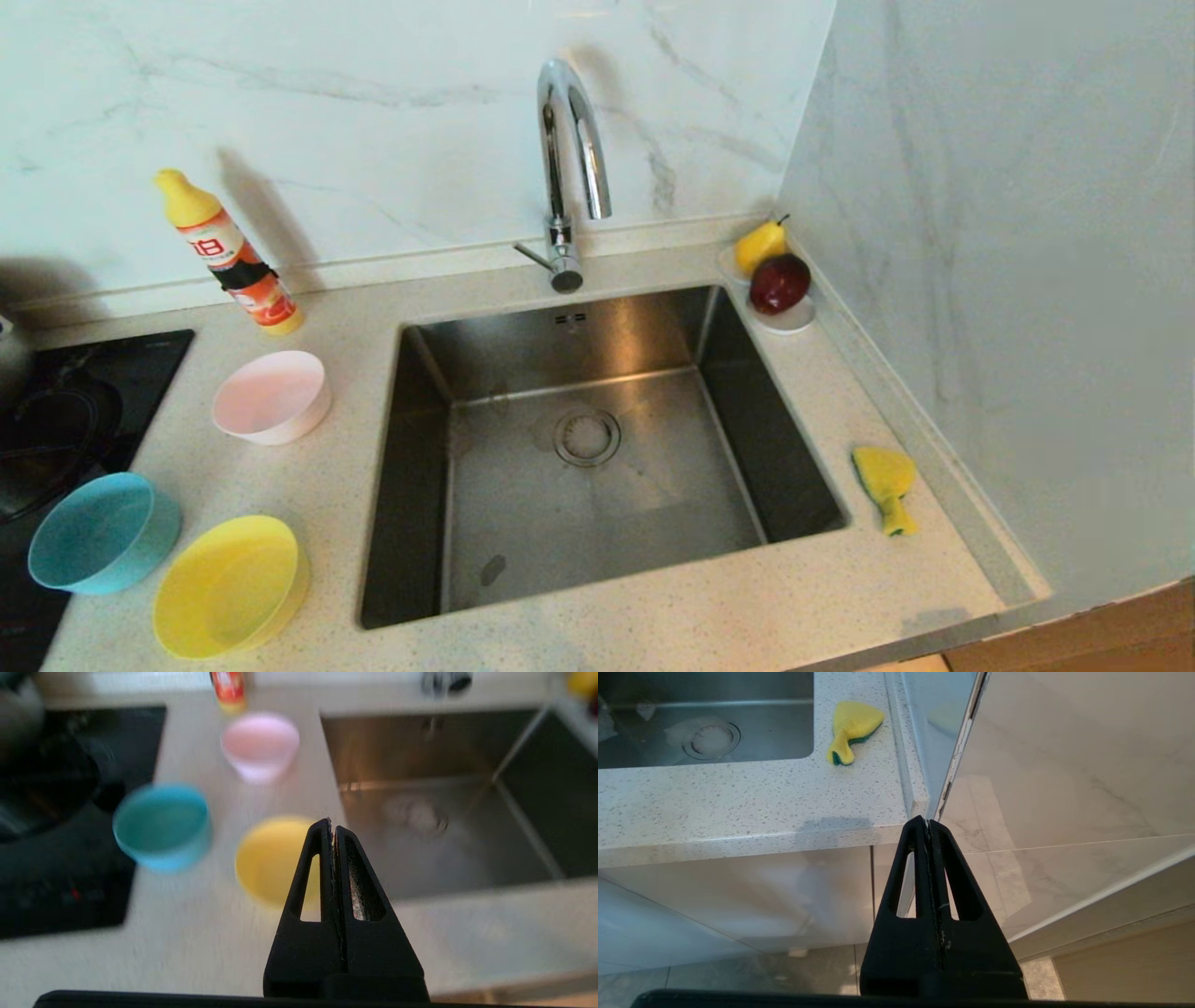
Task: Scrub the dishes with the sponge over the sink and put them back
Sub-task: Grab the dish soap
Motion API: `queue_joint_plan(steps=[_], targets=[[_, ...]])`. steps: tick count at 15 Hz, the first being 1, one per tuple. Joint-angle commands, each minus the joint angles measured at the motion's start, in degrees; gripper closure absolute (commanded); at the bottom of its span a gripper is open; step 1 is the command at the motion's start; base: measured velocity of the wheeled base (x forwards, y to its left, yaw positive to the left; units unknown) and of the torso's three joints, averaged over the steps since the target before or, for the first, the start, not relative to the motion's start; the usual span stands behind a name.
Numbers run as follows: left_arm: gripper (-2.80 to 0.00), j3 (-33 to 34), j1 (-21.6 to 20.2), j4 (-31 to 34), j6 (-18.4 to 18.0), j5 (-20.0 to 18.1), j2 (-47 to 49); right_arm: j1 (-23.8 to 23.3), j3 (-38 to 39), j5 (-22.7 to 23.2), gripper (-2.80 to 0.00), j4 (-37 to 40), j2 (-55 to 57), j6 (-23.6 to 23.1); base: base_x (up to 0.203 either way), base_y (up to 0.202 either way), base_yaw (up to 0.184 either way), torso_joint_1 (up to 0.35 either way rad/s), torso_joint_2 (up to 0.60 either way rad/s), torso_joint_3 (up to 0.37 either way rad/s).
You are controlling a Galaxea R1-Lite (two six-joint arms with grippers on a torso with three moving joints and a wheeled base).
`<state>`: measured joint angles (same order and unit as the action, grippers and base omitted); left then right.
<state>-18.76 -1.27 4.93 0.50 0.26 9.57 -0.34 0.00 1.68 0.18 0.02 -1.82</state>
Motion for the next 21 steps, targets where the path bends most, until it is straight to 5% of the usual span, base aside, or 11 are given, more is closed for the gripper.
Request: queue_joint_plan(steps=[1,6,12,15,19,20,21], targets=[[0.0,-9.67,-0.19,0.45,1.36,1.23,14.43,-0.01,0.02,0.08,0.0,-0.01,-0.02,-0.12,0.0,0.0,0.0,0.0,0.0,0.0],[0.0,-25.79,-0.33,-3.99,7.32,9.21,43.9,0.08,0.0,0.08,0.0,-0.01,-0.02,-0.03,0.0,0.0,0.0,0.0,0.0,0.0],[0.0,-32.23,-3.1,-20.09,11.7,14.08,73.03,-0.01,0.03,0.05,0.0,-0.01,0.01,-0.03,0.0,0.0,0.0,0.0,0.0,0.0],[0.0,-34.33,-5.17,-28.32,12.42,15.42,81.11,-0.01,0.01,-0.01,0.0,-0.01,-0.02,-0.03,0.0,0.0,0.0,0.0,0.0,0.0],[0.0,-35.65,-8.28,-30.56,12.72,15.51,86.91,-0.01,0.02,0.01,0.0,-0.01,-0.02,-0.03,0.0,0.0,0.0,0.0,0.0,0.0],[-2.8,-35.4,-8.9,-32.68,13.0,15.49,88.29,-0.01,0.06,0.04,0.0,-0.01,-0.02,-0.03,0.0,0.0,0.0,0.0,0.0,0.0],[-2.8,-35.08,-9.65,-35.55,13.58,15.27,89.36,-0.01,0.04,0.07,0.0,-0.01,-0.02,-0.03,0.0,0.0,0.0,0.0,0.0,0.0]])
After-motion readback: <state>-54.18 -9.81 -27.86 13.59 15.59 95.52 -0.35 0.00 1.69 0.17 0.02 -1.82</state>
